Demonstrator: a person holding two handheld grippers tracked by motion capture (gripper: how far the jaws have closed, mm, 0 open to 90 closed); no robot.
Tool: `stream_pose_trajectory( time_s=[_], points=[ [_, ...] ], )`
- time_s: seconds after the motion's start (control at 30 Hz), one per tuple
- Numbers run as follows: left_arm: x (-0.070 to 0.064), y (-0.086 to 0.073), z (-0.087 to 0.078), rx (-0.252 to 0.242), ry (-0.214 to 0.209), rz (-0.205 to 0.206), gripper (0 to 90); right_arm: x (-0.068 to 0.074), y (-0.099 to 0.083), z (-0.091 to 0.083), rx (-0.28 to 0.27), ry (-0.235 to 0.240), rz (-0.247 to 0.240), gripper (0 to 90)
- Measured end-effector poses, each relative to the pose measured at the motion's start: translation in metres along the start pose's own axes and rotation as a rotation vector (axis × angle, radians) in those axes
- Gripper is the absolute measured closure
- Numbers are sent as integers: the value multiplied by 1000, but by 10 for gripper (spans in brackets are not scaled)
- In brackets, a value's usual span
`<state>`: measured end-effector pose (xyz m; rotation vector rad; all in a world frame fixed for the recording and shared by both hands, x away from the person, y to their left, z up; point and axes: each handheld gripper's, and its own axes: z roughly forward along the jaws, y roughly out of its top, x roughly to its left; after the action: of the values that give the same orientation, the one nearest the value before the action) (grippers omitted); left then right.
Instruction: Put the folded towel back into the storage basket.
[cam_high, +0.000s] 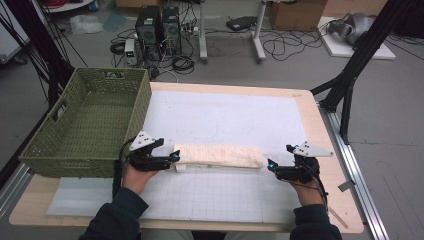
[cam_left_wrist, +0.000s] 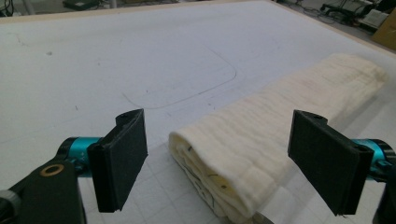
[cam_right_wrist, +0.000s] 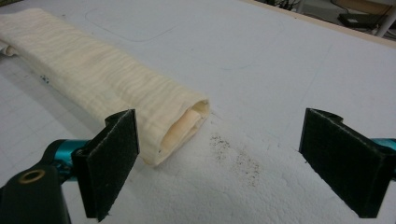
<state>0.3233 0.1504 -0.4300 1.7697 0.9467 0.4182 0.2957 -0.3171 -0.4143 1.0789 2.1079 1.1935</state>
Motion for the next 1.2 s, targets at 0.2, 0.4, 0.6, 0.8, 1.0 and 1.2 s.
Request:
stream_pose_trajectory(
  time_s=[0.2,0.4,0.6,0.8,1.0,1.2],
  points=[
    [-1,-4,6,62,-3,-26,252,-1,-2,-1,2,4,-4,113],
    [1,-8,11,123,3,-34,319,-1,-3,2,12,7,-5,114],
    [-2,-12,18,169,17,-27,345,1,-3,3,19,16,-11,114],
    [-9,-14,24,233,27,49,417,3,-3,5,28,26,-14,114],
    [-15,-15,25,261,-2,120,369,4,-4,7,36,33,-18,114],
    [-20,-14,25,277,9,128,395,4,-3,8,40,36,-16,114]
  ],
)
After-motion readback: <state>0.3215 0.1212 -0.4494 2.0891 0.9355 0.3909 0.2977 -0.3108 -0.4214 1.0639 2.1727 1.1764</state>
